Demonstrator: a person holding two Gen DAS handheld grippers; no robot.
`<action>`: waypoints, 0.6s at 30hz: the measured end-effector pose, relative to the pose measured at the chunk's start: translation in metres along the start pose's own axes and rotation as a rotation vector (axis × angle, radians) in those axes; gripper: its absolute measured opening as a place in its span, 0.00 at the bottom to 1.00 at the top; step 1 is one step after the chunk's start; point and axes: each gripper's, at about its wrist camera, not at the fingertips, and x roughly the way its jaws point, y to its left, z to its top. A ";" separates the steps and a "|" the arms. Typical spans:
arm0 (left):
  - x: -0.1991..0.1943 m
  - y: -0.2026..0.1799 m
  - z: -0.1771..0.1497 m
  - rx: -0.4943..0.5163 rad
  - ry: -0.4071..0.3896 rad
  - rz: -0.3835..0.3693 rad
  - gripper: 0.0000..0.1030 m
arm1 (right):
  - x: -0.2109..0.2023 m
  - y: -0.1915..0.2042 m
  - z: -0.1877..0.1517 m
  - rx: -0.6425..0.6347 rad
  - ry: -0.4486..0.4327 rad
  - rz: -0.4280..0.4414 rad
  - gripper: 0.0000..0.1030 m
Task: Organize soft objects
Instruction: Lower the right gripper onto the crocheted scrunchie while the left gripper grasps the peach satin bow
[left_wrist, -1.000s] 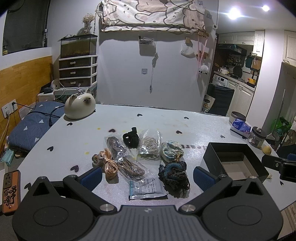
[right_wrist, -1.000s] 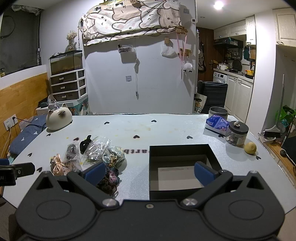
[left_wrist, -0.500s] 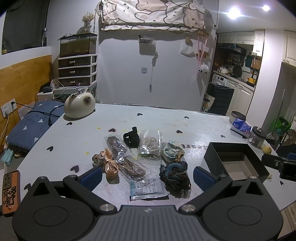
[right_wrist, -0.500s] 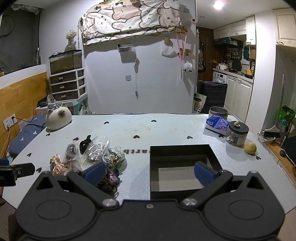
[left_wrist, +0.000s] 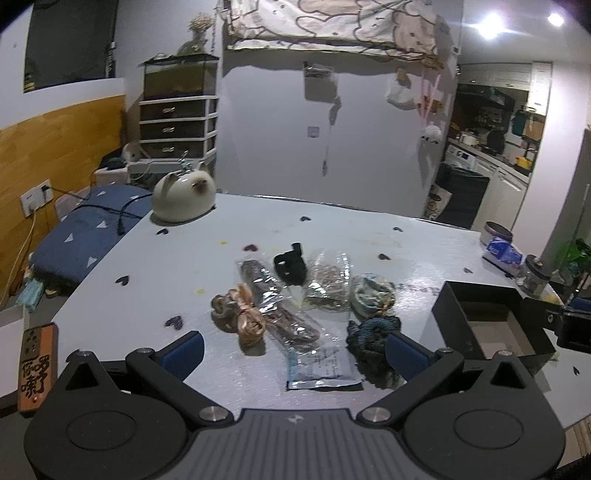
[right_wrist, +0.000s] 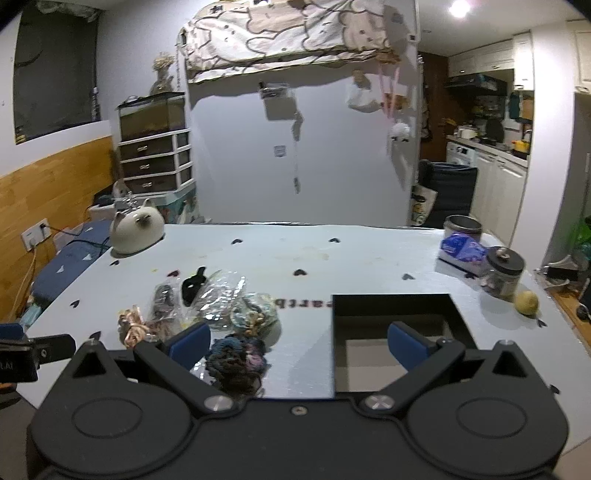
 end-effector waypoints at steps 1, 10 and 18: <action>0.000 0.002 0.000 -0.006 0.004 0.008 1.00 | 0.002 0.003 0.003 -0.004 0.004 0.012 1.00; 0.007 0.021 0.004 -0.052 0.046 0.088 1.00 | 0.034 0.020 0.015 -0.025 0.049 0.109 1.00; 0.030 0.035 0.017 -0.056 0.043 0.099 1.00 | 0.064 0.027 0.025 -0.030 0.070 0.140 1.00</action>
